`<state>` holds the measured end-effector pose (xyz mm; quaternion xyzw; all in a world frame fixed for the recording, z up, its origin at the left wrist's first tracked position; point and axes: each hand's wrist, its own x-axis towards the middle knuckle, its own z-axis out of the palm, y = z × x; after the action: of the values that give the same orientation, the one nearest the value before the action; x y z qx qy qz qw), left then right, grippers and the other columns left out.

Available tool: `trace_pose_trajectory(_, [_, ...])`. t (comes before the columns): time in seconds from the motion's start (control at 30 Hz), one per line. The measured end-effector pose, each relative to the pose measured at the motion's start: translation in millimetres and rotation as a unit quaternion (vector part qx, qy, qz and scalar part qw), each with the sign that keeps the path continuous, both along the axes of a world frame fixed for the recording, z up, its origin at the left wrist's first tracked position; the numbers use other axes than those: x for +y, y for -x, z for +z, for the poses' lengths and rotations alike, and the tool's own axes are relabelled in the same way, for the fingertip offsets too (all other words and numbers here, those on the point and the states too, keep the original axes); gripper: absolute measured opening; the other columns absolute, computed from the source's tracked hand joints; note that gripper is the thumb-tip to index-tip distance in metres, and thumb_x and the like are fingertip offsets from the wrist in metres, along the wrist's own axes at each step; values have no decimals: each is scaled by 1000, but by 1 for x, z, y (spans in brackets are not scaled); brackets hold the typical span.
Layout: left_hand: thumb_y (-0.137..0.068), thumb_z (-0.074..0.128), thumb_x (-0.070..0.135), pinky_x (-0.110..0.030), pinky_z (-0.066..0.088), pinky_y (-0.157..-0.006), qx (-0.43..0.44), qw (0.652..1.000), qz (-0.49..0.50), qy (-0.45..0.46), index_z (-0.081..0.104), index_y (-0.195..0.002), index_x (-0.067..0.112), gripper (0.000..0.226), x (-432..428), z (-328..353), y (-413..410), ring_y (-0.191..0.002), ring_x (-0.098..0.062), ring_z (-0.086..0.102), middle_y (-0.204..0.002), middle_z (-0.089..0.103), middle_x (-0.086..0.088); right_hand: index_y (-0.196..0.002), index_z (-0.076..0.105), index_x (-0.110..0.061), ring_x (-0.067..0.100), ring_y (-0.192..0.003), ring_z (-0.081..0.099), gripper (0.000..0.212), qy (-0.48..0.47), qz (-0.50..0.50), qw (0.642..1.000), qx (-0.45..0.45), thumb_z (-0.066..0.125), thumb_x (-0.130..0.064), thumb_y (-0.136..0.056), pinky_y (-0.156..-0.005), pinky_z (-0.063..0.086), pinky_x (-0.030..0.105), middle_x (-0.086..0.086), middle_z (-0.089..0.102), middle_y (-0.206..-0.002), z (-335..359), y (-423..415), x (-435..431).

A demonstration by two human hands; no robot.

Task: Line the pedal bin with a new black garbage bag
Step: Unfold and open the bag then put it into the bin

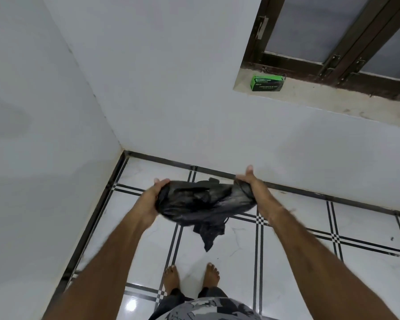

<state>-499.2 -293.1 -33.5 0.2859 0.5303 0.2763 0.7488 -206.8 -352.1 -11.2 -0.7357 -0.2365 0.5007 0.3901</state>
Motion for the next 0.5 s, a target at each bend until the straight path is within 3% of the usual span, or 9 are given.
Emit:
trace_pose_trajectory(0.1, [-101, 53, 59, -29, 53, -102, 8, 989, 40, -140, 79, -117, 24, 46, 45, 56, -39, -116, -17, 72, -118, 80, 0, -131, 68, -46, 4, -129, 59, 67, -145, 40, 971, -184, 34, -88, -91, -117, 43, 32, -26, 66, -133, 43, 16, 54])
trace_pose_trajectory(0.17, [-100, 38, 72, -26, 53, -105, 33, 969, 39, -240, 75, -124, 38, 55, 60, 76, -54, -120, -10, 70, -126, 76, 7, -143, 54, -57, -4, -131, 55, 50, -288, 21, 876, -386, 34, -76, -101, -108, 42, 13, -28, 59, -143, 42, 16, 72])
trace_pose_trajectory(0.2, [-99, 32, 75, -28, 54, -106, 77, 969, 21, -235, 73, -127, 39, 62, 59, 67, -61, -122, -12, 69, -130, 75, 5, -150, 47, -52, 2, -133, 55, 50, -259, 64, 853, -448, 33, -68, -105, -100, 45, 13, -20, 55, -150, 28, 18, 72])
trace_pose_trajectory(0.23, [-99, 29, 76, -33, 54, -106, 122, 973, 0, -197, 73, -129, 32, 69, 44, 46, -61, -121, -16, 69, -132, 73, -1, -153, 45, -43, 15, -137, 56, 53, -163, 147, 867, -446, 32, -64, -107, -99, 47, 23, -8, 51, -156, 5, 25, 55])
trace_pose_trajectory(0.3, [-101, 27, 72, -36, 54, -101, 140, 988, 16, -62, 73, -128, 17, 77, -13, -2, -41, -115, -24, 68, -133, 71, -13, -141, 59, -30, 32, -133, 60, 61, 39, 283, 896, -340, 29, -69, -103, -105, 49, 38, 6, 59, -149, -45, 35, -4])
trace_pose_trajectory(0.4, [-97, 19, 77, -36, 58, -90, 84, 993, 13, 77, 74, -127, 15, 88, -60, -36, -11, -113, -32, 72, -121, 77, -15, -116, 76, -34, 27, -120, 67, 80, 99, 285, 925, -232, 21, -87, -91, -104, 49, 41, 1, 75, -125, -65, 23, -36])
trace_pose_trajectory(0.5, [-95, 14, 79, -33, 56, -91, 77, 996, 49, 20, 69, -135, 21, 89, -22, -25, -9, -118, -27, 70, -121, 78, -7, -119, 78, -39, 18, -130, 62, 89, 29, 230, 958, -170, 28, -99, -77, -118, 40, 41, -7, 73, -134, -45, 14, 6])
